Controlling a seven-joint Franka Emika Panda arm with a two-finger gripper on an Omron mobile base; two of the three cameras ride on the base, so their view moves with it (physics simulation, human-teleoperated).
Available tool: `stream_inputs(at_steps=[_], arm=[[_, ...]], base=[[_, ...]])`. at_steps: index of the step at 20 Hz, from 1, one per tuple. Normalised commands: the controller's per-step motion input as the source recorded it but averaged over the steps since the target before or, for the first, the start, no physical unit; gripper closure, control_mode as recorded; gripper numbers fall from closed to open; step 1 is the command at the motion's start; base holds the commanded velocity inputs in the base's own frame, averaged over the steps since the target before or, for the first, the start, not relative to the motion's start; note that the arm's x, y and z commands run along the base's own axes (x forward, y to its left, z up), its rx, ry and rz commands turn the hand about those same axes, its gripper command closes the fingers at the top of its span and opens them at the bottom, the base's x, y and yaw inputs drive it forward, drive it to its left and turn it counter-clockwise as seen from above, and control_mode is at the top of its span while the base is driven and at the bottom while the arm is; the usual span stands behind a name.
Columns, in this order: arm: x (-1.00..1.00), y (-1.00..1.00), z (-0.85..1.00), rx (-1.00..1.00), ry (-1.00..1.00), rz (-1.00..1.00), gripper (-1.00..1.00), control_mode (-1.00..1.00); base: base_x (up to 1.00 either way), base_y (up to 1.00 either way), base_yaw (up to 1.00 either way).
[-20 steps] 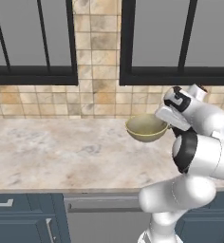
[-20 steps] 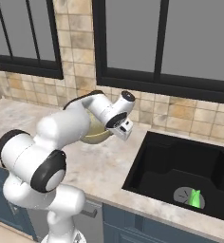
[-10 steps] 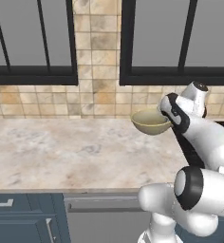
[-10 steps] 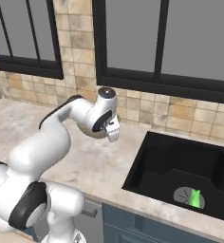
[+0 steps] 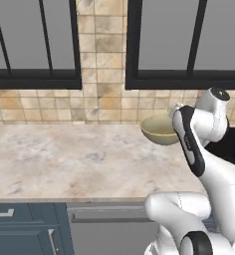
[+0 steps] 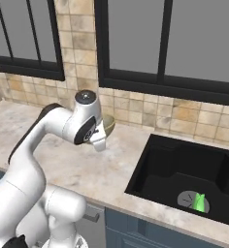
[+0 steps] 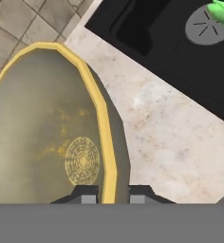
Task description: Clear the mugs and bowl far away from the sink.
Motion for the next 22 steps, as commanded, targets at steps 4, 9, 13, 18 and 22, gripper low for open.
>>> stream_inputs(at_steps=[4, 9, 13, 18, 22], arm=[[-0.69, 0.01, 0.48, -0.01, -0.16, -0.10, 1.00, -1.00], [-0.49, 0.18, 0.35, -0.04, -0.17, -0.28, 1.00, -1.00], [-0.43, 0.11, 0.24, -0.02, -0.10, -0.30, 1.00, -1.00], [-0.50, 0.14, 0.17, 0.01, -0.12, -0.07, 1.00, -1.00], [-0.74, 0.03, 0.22, 0.01, -0.20, 0.06, 1.00, -1.00]], base=[[0.00, 0.00, 0.00], [0.00, 0.00, 0.00], [0.00, 0.00, 0.00], [0.00, 0.00, 0.00], [0.00, 0.00, 0.00]])
